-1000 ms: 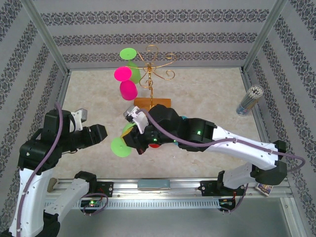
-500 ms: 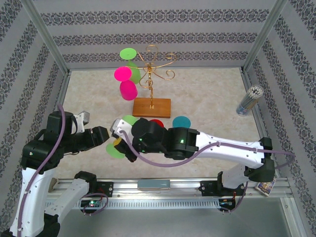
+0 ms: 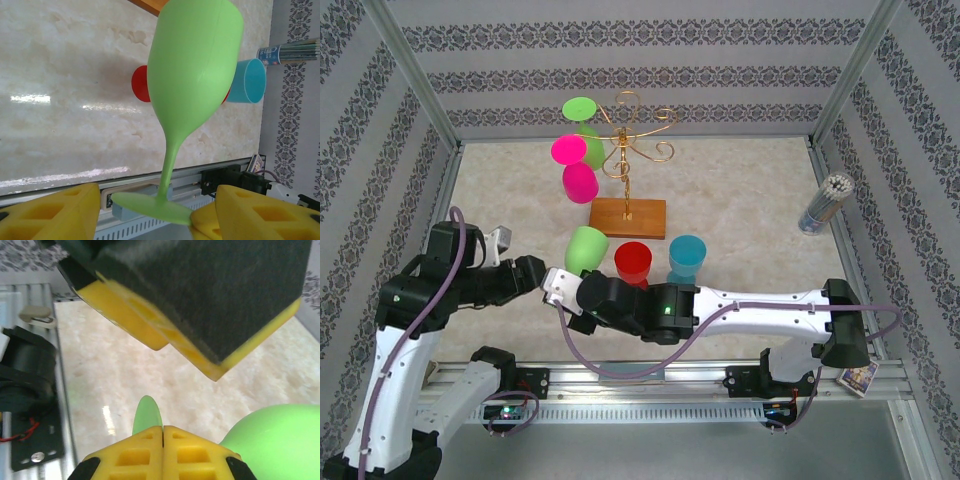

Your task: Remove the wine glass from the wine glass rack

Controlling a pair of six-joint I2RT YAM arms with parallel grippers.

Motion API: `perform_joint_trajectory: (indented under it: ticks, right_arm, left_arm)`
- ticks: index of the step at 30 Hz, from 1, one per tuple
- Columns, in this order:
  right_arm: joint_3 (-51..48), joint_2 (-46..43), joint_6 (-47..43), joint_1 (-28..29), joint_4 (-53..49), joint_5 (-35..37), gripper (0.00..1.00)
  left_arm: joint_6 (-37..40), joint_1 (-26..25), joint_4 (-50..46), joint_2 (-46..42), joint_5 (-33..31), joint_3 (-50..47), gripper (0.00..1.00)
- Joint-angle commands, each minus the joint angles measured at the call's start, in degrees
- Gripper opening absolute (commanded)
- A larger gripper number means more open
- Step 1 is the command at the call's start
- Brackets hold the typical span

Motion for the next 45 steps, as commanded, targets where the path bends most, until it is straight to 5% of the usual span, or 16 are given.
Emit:
perform_joint_trajectory:
  ticks: [1,23,45]
  right_arm:
    - [-1.9,-1.2,-3.5,0.5,5.9,7.2,0.0]
    - [-10.6,-3.8,-15.1,3.7,18.4,21.1,0.0]
    - [-15.6,-4.9,-23.0,5.4,28.9,27.1,0.0]
  left_arm:
    - [-1.3,0.8,2.3,0.2,2.2,-1.3,0.63]
    - [-12.9,0.8,15.9,0.5,11.3,-10.9,0.61]
    - [-19.1,0.8,23.4,0.6,14.7,-14.5,0.55]
